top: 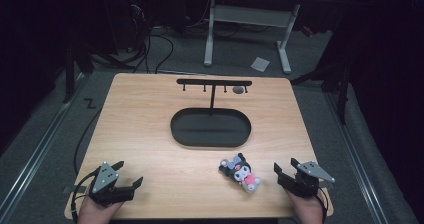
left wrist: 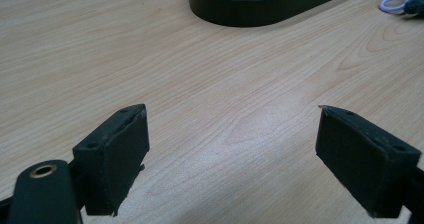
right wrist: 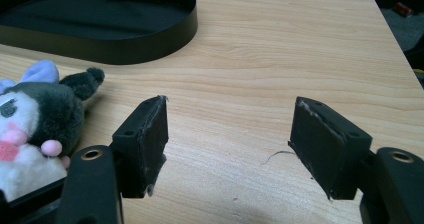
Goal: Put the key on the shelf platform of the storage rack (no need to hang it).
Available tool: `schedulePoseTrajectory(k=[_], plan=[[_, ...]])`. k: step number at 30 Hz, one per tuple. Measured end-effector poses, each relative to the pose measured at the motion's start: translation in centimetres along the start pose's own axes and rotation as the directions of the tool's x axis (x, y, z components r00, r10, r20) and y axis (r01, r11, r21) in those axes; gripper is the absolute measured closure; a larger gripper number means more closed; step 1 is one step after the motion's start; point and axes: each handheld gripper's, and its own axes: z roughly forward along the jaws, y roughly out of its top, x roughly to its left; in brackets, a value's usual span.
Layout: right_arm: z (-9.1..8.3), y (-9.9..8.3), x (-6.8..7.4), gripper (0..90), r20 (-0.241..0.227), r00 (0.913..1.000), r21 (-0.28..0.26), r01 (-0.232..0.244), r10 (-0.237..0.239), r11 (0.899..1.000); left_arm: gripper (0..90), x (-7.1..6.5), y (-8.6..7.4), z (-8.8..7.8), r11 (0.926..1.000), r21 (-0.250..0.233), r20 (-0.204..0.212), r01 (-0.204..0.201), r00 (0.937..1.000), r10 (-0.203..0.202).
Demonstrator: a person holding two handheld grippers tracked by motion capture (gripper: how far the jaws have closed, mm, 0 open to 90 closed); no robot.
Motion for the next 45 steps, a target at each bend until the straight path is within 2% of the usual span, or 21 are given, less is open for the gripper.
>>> schedulePoseTrajectory(k=[13,18,22,26,27,30,32,33,37,39,40,41,43,44,45], plan=[[0.6,-0.5,0.2,32.8,0.01,0.9999,0.045,-0.01,0.01,0.999,14.3,0.6,0.0,-0.1,1.0,-0.008,0.017,-0.006,0.9998,0.006],[1.3,-0.5,0.6,29.2,-0.005,0.9998,0.088,0.022,-0.022,0.996,14.3,0.3,0.1,0.0,0.9998,0.003,0.019,-0.02,0.9996,0.02],[1.9,-0.1,1.1,28.0,0.0,0.9989,0.155,0.047,-0.047,0.987,14.3,0.1,0.0,0.1,0.9995,0.01,0.024,-0.03,0.9993,0.029],[2.4,0.7,1.7,27.1,-0.015,0.9973,0.233,0.073,-0.072,0.97,14.3,0.0,0.0,0.2,0.9991,0.016,0.037,-0.04,0.9985,0.04],[2.5,1.0,1.9,26.4,-0.017,0.995,0.265,0.099,-0.098,0.959,14.3,0.0,0.0,0.2,0.9991,0.015,0.04,-0.039,0.9984,0.039],[2.5,1.8,2.0,25.4,-0.033,0.9914,0.324,0.131,-0.127,0.937,14.3,0.0,-0.1,0.2,0.9992,0.01,0.039,-0.039,0.9985,0.039],[2.3,2.6,2.1,25.4,-0.037,0.9848,0.367,0.171,-0.17,0.914,14.3,0.1,0.0,0.0,0.9992,0.007,0.039,-0.04,0.9985,0.04],[2.3,3.1,2.0,25.4,-0.044,0.9811,0.394,0.19,-0.188,0.899,14.3,0.2,-0.1,-0.1,0.9991,0.007,0.035,-0.041,0.9985,0.041],[2.3,4.5,1.8,25.2,-0.054,0.9826,0.463,0.182,-0.178,0.868,14.3,0.4,-0.1,-0.3,0.9995,-0.001,0.031,-0.031,0.999,0.031],[2.3,5.2,2.0,24.2,-0.064,0.9733,0.5,0.223,-0.221,0.837,14.3,0.4,0.0,-0.4,0.9995,-0.001,0.034,-0.033,0.9989,0.033],[2.4,5.4,2.1,23.4,-0.073,0.9695,0.525,0.237,-0.234,0.818,14.3,0.4,0.0,-0.4,0.9994,-0.001,0.035,-0.035,0.9988,0.035],[2.5,5.6,2.1,23.0,-0.078,0.9674,0.543,0.244,-0.241,0.803,14.3,0.3,0.0,-0.4,0.9993,-0.003,0.034,-0.037,0.9987,0.037],[2.7,6.2,2.4,22.2,-0.104,0.9591,0.597,0.272,-0.263,0.755,14.3,0.3,0.0,-0.4,0.9992,-0.003,0.038,-0.039,0.9985,0.04],[2.7,6.4,2.4,22.2,-0.116,0.9534,0.61,0.29,-0.279,0.738,14.3,0.3,0.0,-0.4,0.9992,-0.004,0.039,-0.041,0.9984,0.041],[2.8,6.6,2.6,22.1,-0.126,0.9499,0.63,0.299,-0.286,0.717,14.3,0.2,0.0,-0.3,0.9992,-0.007,0.038,-0.04,0.9984,0.041]])
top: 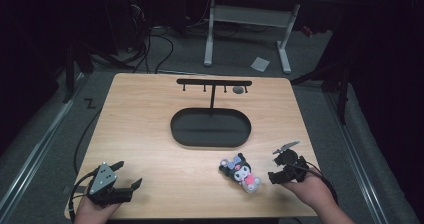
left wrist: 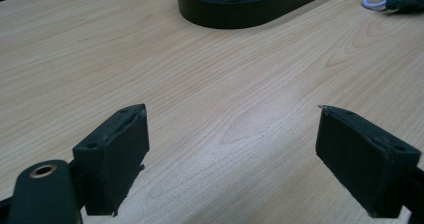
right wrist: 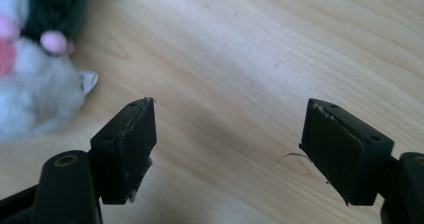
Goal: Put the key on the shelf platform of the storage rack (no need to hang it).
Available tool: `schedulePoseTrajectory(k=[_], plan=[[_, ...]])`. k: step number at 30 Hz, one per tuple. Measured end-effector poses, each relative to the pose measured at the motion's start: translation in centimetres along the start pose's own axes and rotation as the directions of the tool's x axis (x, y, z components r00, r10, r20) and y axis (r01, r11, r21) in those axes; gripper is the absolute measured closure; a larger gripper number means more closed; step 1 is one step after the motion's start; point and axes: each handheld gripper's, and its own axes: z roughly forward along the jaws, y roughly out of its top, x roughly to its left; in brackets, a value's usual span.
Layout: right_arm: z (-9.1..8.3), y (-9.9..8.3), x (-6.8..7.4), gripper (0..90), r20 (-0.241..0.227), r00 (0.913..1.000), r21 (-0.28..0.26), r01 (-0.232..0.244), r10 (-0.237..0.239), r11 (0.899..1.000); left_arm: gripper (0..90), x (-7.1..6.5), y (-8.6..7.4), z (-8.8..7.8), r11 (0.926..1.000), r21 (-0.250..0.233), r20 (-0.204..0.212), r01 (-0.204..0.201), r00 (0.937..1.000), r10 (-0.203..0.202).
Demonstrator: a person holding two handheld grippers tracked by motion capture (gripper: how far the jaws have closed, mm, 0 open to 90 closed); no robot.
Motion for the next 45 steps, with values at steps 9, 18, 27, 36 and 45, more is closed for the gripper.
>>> schedulePoseTrajectory(k=[9,18,27,36,45], plan=[[-0.5,1.7,0.3,17.9,-0.022,0.9916,0.163,0.129,-0.127,0.978,14.3,0.1,0.0,0.0,1.0,0.003,0.006,-0.001,1.0,0.001],[-1.1,2.9,1.6,6.6,-0.096,0.9829,0.221,0.175,-0.157,0.96,14.3,0.0,-0.1,0.0,1.0,0.009,0.014,0.003,0.9999,-0.003],[-2.1,4.5,4.1,2.6,-0.108,0.9718,0.187,0.227,-0.21,0.956,14.3,0.0,-0.1,0.0,1.0,0.008,0.015,0.0,0.9999,0.0],[-0.7,5.6,6.2,4.0,-0.133,0.9607,0.193,0.266,-0.244,0.945,14.3,0.1,0.0,-0.1,1.0,0.006,0.017,0.002,0.9998,-0.002],[1.3,6.3,7.6,8.7,-0.149,0.9573,0.206,0.275,-0.248,0.939,14.3,0.0,0.0,-0.1,1.0,0.004,0.017,-0.004,0.9998,0.004]])
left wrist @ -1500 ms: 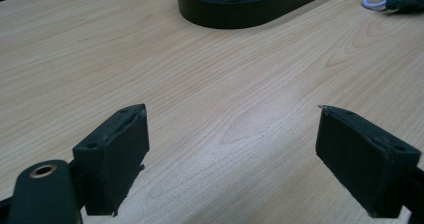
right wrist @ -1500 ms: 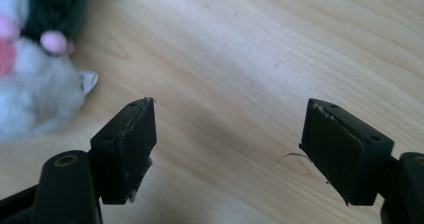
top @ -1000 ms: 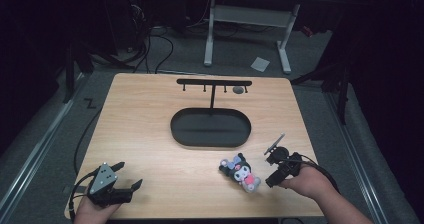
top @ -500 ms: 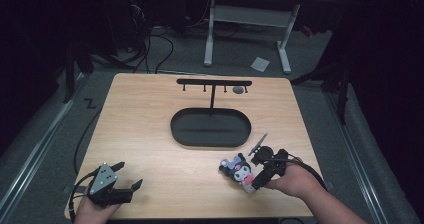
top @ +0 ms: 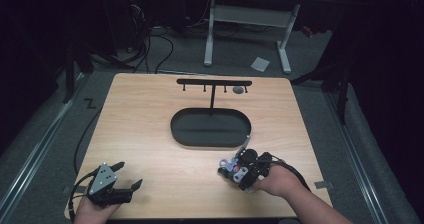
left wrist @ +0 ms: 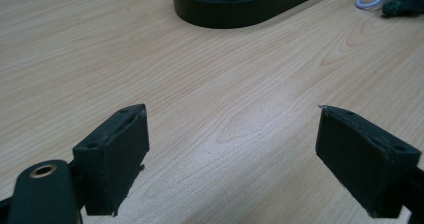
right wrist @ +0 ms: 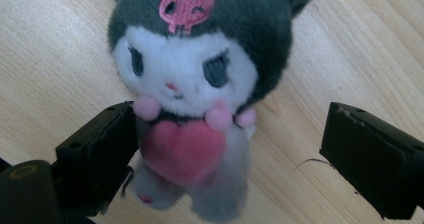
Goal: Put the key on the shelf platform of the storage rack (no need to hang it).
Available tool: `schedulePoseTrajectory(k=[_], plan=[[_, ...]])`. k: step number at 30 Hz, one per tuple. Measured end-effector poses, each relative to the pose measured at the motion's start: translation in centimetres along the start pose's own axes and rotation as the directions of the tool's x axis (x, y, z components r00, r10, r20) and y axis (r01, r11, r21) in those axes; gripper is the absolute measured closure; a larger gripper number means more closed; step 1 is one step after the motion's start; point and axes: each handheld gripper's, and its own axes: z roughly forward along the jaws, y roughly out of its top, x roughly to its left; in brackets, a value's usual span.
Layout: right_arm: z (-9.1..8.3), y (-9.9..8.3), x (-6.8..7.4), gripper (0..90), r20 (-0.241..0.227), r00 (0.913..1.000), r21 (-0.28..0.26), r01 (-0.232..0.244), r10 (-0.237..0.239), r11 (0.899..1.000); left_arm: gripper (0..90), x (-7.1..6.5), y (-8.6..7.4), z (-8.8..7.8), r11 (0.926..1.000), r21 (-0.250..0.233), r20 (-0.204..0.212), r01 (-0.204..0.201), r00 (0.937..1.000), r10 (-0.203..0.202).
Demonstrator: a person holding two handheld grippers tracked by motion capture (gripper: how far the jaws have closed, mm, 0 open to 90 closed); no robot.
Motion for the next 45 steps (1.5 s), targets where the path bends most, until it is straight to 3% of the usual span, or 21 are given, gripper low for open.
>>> schedulePoseTrajectory(k=[10,15,18,27,37,45], plan=[[0.7,0.4,0.3,18.3,-0.001,1.0,-0.003,-0.002,0.002,1.0,14.3,0.0,0.0,0.0,1.0,-0.001,0.001,-0.001,1.0,0.001],[0.6,0.4,0.6,39.5,-0.021,0.9997,-0.011,0.016,-0.016,1.0,14.3,0.1,0.0,0.0,1.0,-0.001,0.002,-0.001,1.0,0.001],[0.6,0.4,0.7,44.4,-0.009,0.9997,-0.011,0.024,-0.024,1.0,14.3,0.1,0.0,0.0,1.0,-0.005,0.001,-0.005,1.0,0.005],[-0.2,0.4,0.7,46.8,0.002,0.9994,-0.014,0.035,-0.035,0.999,14.3,0.1,0.0,0.1,1.0,-0.004,-0.007,0.008,0.9999,-0.008],[-2.7,0.6,-0.6,47.0,0.032,0.9987,-0.048,0.042,-0.04,0.998,14.3,-0.3,0.2,0.0,0.9998,-0.008,-0.038,0.017,0.9991,-0.017],[-4.0,1.4,-1.0,47.5,0.042,0.9983,-0.059,0.042,-0.04,0.997,14.3,-0.2,-0.1,-0.1,0.9996,-0.005,-0.034,0.026,0.9991,-0.026]])
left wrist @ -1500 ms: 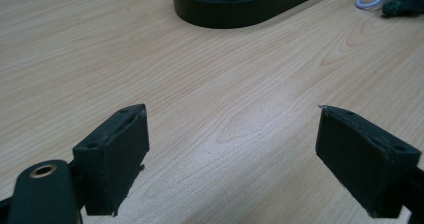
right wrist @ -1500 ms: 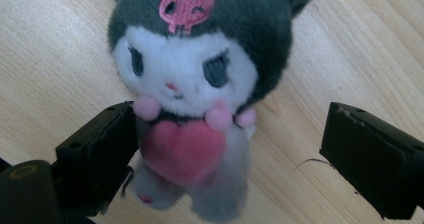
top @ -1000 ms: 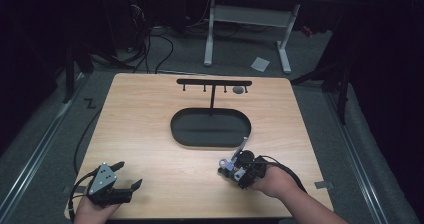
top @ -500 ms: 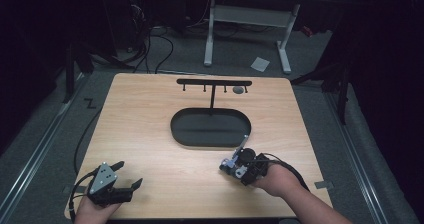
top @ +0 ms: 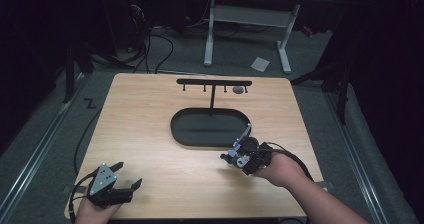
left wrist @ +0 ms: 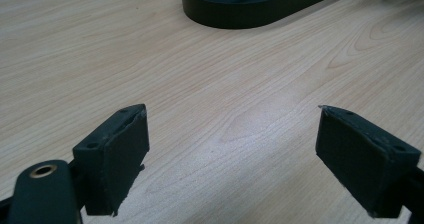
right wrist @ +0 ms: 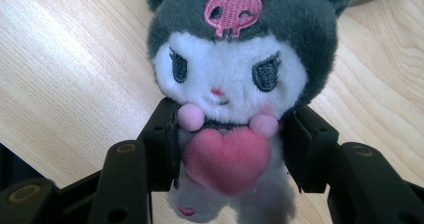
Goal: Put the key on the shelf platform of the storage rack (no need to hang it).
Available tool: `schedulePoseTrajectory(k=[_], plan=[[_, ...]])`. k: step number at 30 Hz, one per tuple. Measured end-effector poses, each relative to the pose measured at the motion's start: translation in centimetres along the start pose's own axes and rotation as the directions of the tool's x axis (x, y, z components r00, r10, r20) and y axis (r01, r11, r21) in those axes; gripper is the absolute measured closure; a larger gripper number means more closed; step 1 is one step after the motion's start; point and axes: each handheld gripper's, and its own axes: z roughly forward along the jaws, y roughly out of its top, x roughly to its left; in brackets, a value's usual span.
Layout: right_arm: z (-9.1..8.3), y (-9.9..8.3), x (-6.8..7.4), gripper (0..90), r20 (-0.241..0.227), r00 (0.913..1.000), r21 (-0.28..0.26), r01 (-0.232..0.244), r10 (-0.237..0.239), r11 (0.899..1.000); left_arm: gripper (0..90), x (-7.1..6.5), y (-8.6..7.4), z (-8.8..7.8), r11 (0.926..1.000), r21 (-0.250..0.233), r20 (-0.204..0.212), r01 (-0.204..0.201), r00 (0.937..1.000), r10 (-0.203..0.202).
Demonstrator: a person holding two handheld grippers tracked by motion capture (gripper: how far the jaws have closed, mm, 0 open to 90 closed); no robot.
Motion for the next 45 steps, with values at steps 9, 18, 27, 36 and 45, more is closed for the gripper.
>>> schedulePoseTrajectory(k=[9,18,27,36,45], plan=[[-1.0,1.9,-0.2,47.8,0.015,0.9996,-0.01,0.022,-0.022,1.0,14.3,0.2,0.0,-0.2,0.9999,-0.013,0.002,0.004,1.0,-0.004],[-1.5,4.7,-1.0,47.8,0.017,0.9998,-0.038,0.015,-0.014,0.999,14.3,-0.1,0.2,0.1,0.9997,-0.006,0.019,-0.022,0.9996,0.023],[-1.2,7.9,-1.9,47.9,0.033,0.9994,-0.034,-0.012,0.013,0.999,14.3,0.2,0.2,0.0,0.9996,-0.021,0.034,-0.02,0.9992,0.021],[-0.9,11.6,-2.0,47.8,0.039,0.9992,-0.041,-0.007,0.009,0.999,14.3,0.3,0.0,-0.2,0.9996,-0.025,0.039,-0.01,0.9992,0.011],[-1.0,14.6,-1.5,47.8,0.048,0.9986,-0.045,0.024,-0.022,0.999,14.3,0.4,-0.1,-0.6,0.9996,-0.023,0.028,-0.014,0.9995,0.015]])
